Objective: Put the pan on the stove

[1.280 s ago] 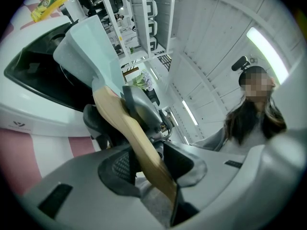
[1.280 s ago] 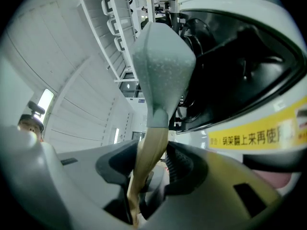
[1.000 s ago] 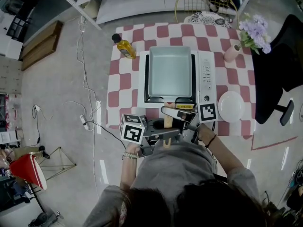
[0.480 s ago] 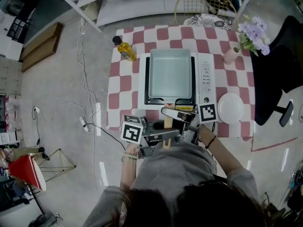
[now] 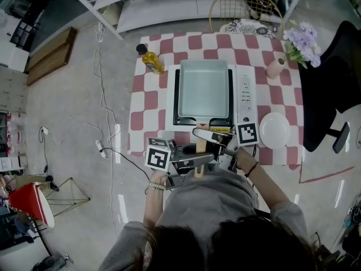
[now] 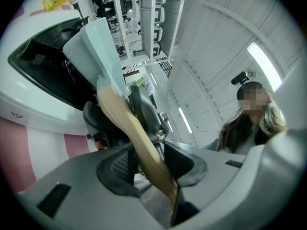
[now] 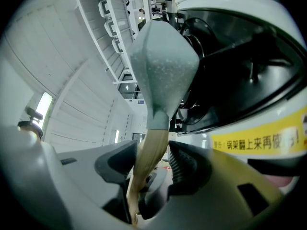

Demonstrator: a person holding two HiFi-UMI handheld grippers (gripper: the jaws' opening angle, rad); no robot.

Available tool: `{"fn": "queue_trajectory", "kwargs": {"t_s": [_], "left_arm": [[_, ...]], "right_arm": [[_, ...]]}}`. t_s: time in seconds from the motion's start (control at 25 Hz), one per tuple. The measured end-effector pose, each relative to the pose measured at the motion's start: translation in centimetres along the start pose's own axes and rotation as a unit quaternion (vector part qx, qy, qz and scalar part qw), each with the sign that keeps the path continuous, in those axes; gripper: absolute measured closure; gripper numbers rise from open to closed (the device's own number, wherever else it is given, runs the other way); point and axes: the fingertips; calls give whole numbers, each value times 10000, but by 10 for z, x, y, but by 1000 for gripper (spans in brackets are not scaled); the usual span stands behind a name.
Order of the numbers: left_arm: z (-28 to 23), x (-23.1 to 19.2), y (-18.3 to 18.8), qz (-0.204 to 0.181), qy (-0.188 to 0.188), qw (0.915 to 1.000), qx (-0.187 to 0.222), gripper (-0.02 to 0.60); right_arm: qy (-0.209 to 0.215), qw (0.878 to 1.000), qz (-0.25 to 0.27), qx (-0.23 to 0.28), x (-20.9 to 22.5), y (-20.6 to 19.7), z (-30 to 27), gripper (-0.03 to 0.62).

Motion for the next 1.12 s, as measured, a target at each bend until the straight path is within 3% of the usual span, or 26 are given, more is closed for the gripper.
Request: {"fn": "queue_trajectory", "kwargs": {"t_s": [0.24, 0.56, 0.84, 1.12], "left_arm": [[2, -5, -2, -54, 166, 9998, 51, 344], [7, -3, -2, -69, 314, 9993, 168, 330], [30, -1, -4, -80, 687, 9968, 393, 330], [54, 3, -4, -414, 1133, 9898, 757, 331]], "right_arm": [[-150, 9999, 8, -66, 2, -4, -3, 322], [-214, 9998, -24, 7, 1, -5, 7, 303], [-229, 9997, -35, 112, -4, -6, 20, 299], [-383, 9991, 101, 150, -8, -10, 35, 303]]}}
Point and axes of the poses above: the fingertips, and each gripper's own axes: z backward along the fingers, x to its right, y out of its top, and after that the axes turned 8 degrees about -x, right-handed
